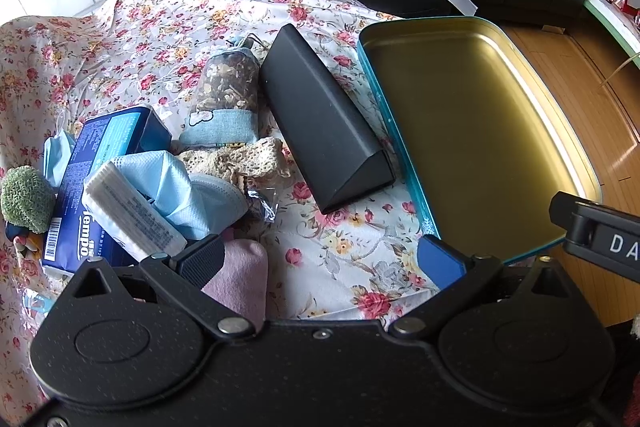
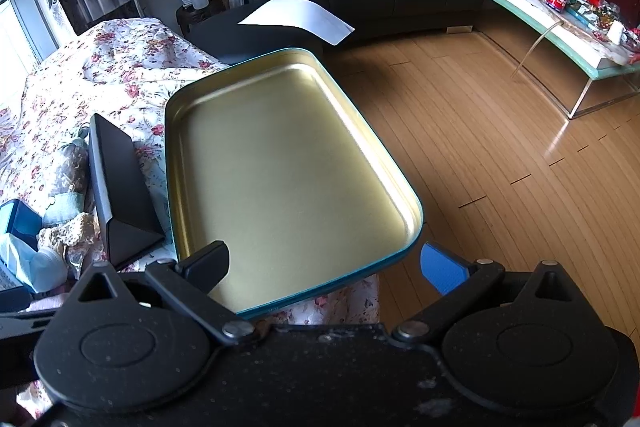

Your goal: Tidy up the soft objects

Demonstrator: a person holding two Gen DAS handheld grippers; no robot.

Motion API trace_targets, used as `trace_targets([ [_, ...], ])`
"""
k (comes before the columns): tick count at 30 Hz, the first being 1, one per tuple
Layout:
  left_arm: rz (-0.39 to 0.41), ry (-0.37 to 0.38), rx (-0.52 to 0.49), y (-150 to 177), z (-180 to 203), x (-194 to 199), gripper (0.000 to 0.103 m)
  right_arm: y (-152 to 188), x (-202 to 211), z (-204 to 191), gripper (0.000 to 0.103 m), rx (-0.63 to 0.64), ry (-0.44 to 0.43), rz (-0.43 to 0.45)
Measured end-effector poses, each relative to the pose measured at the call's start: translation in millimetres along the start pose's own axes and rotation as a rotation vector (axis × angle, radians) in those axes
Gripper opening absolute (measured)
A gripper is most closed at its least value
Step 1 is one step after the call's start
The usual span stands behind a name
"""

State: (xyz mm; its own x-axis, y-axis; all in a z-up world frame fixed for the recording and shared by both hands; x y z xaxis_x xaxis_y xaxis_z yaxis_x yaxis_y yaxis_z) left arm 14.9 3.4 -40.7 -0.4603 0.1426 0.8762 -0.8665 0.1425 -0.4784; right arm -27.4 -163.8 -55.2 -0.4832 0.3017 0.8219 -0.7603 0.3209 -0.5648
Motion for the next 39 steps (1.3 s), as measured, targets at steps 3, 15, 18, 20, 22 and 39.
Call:
trace_targets([
  [3,-0.002,-0.001,-0.001,-0.3,0.1,0.2,0.099,0.4,-2.8,0.1,0.103,-0.001,0.001,-0.001],
  [15,-0.005,-0.001,-0.001,0.3,-0.4,0.4,0.099,-0.2,-2.6,-0.4,0.102,0.005,-0.004,-0.007],
  [18,-0.005,-0.001,-0.002,-0.1,-0.6,0.7,0.099,-0.2,-2.6,-0.7,0.103,0.005,-0.004,-0.006],
  [20,-0.006,0.001,-0.002,0.1,-0.3,0.4,0.099,-0.2,-2.4,-0.9,0.102,0.005,-0.003,-0.007],
  [22,-0.008,0.002,-0.003,0.1,0.0,0.1,0.099,-0.2,-2.4,-0.8,0.103,0.004,-0.001,-0.005],
  [39,-0.009,0.006,-0.003,1.3,0.7,-1.4,0.099,1.2,-1.9,-1.1,0.103,0.007,0.003,-0.009],
])
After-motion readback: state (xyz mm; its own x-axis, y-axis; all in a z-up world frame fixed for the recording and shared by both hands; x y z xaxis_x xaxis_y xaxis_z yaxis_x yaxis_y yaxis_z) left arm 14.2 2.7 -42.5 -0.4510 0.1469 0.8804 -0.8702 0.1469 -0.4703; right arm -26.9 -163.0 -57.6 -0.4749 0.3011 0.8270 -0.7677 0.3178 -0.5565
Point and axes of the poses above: each gripper's, at about its wrist camera, not at the fingertips, and x roughly against the way its jaws point, z to its right, y to its underside, the point moved 4 cm from there along -x, roughly the way its jaws point, and after that the axes turned 9 degrees about y, right-handed, at the moved point
